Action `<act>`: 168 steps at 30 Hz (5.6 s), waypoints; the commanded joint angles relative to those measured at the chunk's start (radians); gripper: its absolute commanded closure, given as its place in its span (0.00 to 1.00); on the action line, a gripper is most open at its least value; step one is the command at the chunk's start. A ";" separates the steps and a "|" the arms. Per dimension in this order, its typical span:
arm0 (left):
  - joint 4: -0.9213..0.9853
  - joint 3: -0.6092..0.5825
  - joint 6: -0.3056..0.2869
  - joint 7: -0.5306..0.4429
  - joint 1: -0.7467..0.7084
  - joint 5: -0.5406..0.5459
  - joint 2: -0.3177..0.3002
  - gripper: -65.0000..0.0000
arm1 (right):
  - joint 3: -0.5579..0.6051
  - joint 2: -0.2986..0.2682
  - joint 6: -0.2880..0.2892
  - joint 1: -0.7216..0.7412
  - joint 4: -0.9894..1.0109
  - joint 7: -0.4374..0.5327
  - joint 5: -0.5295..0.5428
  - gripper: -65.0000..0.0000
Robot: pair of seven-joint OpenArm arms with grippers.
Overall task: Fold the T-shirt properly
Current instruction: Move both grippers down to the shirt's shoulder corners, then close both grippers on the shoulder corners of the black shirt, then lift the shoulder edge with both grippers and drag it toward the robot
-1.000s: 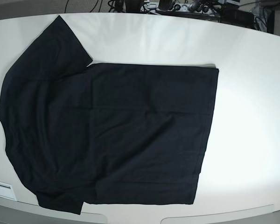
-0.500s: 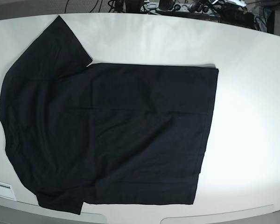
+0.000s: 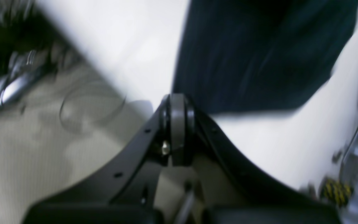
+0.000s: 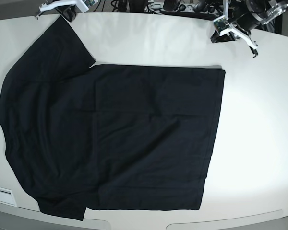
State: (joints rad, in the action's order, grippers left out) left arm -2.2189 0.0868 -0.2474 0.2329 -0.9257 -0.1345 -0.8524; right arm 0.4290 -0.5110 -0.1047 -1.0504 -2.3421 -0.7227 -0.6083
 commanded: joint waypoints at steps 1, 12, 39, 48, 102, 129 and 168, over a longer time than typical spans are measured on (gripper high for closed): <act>0.003 0.003 -0.022 -0.039 0.019 0.003 -0.012 1.00 | 0.001 -0.007 -0.005 0.014 -0.014 0.005 0.000 1.00; 0.249 -0.052 -0.204 -0.237 0.284 0.019 -0.169 0.46 | 0.001 -0.007 -0.019 0.159 -0.014 0.034 0.010 1.00; 0.487 -0.858 0.006 -0.239 0.899 -0.206 -0.238 1.00 | -0.263 -0.005 0.034 0.145 -0.014 0.031 0.182 0.97; 0.487 -0.858 0.006 -0.225 0.898 -0.205 -0.239 1.00 | -0.544 -0.005 0.143 0.155 0.041 0.130 0.499 0.44; 0.433 -0.857 0.065 -0.146 0.890 -0.197 -0.229 1.00 | -0.666 -0.053 0.416 0.394 0.405 0.222 0.665 0.35; 0.429 -0.857 0.065 -0.130 0.889 -0.198 -0.233 1.00 | -0.665 -0.085 0.462 0.410 0.291 -0.001 0.814 1.00; -0.085 -0.844 0.492 0.396 0.349 -0.828 -0.477 1.00 | -0.673 -0.095 0.132 -0.195 -0.014 0.064 0.294 1.00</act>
State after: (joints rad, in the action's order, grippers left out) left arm -2.2894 -0.7620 0.2279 0.6250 -0.5777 -0.9512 -1.3136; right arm -0.2337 -0.5941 0.0467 -1.2369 -2.3413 -0.6697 -0.2893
